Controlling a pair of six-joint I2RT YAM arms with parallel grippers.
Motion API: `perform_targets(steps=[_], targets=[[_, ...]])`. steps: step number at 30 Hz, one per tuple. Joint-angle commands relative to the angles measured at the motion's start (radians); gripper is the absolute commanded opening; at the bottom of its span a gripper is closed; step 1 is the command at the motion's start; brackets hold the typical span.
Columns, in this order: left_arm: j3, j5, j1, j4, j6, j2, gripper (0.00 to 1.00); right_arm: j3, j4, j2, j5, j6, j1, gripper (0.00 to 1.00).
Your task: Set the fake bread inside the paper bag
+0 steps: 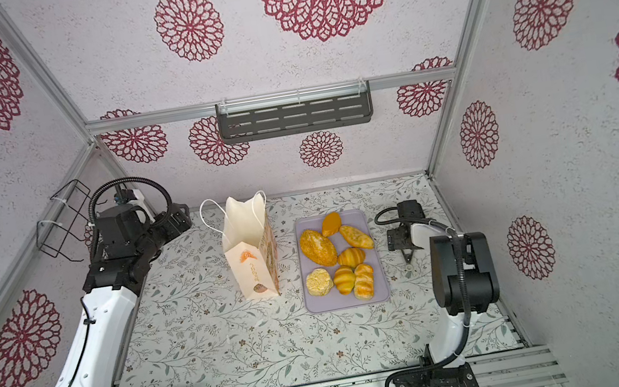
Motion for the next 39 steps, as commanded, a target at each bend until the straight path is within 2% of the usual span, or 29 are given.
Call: perform_targets(steps=[1, 14, 23, 33, 39], targets=[[0.002, 0.016, 0.0, 0.067, 0.018, -0.024, 0.97, 0.036, -0.006, 0.011, 0.025, 0.031, -0.003, 0.94], [-0.016, 0.039, -0.001, 0.083, -0.019, -0.008, 0.97, 0.07, -0.019, 0.055, 0.066, 0.072, -0.003, 0.87], [-0.025, 0.057, -0.001, 0.096, -0.033, 0.0, 0.97, 0.08, -0.026, 0.08, 0.022, 0.147, -0.003, 0.82], [-0.025, 0.059, -0.001, 0.095, -0.034, 0.001, 0.97, 0.058, -0.009, 0.041, 0.023, 0.154, -0.003, 0.67], [-0.026, 0.058, -0.002, 0.095, -0.034, 0.002, 0.97, 0.047, -0.014, -0.042, -0.031, 0.165, -0.003, 0.65]])
